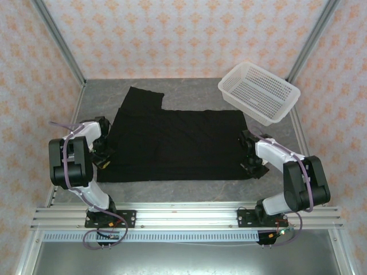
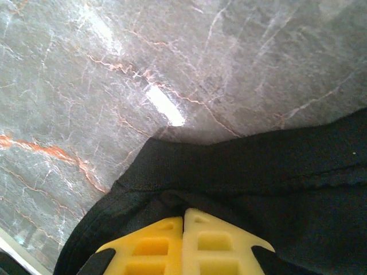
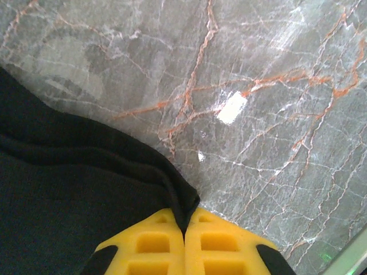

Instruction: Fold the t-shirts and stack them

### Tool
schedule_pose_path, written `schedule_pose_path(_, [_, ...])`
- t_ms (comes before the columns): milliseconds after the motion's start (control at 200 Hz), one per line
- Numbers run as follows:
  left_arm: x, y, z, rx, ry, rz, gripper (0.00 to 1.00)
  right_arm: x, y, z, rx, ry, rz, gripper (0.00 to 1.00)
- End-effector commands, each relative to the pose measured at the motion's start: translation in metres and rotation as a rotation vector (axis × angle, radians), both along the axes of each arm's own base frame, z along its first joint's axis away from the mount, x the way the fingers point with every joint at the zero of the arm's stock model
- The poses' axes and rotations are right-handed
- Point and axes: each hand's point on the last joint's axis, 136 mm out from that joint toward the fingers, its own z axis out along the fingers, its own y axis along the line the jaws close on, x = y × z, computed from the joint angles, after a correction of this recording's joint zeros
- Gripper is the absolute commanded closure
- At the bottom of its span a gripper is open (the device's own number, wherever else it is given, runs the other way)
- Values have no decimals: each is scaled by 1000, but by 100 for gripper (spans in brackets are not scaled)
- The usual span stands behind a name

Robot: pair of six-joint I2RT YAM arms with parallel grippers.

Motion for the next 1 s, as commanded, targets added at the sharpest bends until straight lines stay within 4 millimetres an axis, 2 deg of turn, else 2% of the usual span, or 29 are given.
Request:
schedule_pose_path(0, [14,4,16,45,-56,-42,87,-14,-17,2,-83,61,1,100])
schedule_pose_path(65, [23,1,29,54,-98,-57,77,-12,-16,6,-80,53,-1,92])
schedule_pose_path(170, [45,-2,59,77,-202,-91,62,-6,-18,18,-86,25,3,72])
schedule_pose_path(255, [71,-6,79,60,-302,-123,52,0,-20,32,-97,-22,13,65])
schedule_pose_path(335, [103,-19,82,-28,-386,-191,52,13,-16,43,-72,-93,44,61])
schedule_pose_path(375, [121,-29,79,-94,-425,-243,55,25,-8,47,-32,-157,81,58])
schedule_pose_path(445, [145,-40,73,-165,-455,-316,56,53,22,47,124,-290,189,52])
schedule_pose_path(520, [161,-40,62,-182,-432,-390,58,69,43,49,221,-342,274,50])
schedule_pose_path(595, [171,-45,52,-225,-416,-447,62,76,53,47,264,-336,324,50])
schedule_pose_path(691, [177,-54,44,-264,-418,-497,65,77,52,39,258,-281,333,50])
schedule_pose_path(891, [178,-73,35,-280,-415,-548,64,75,52,25,263,-248,285,49])
schedule_pose_path(996, [175,-74,33,-251,-403,-562,62,76,55,20,275,-239,275,49])
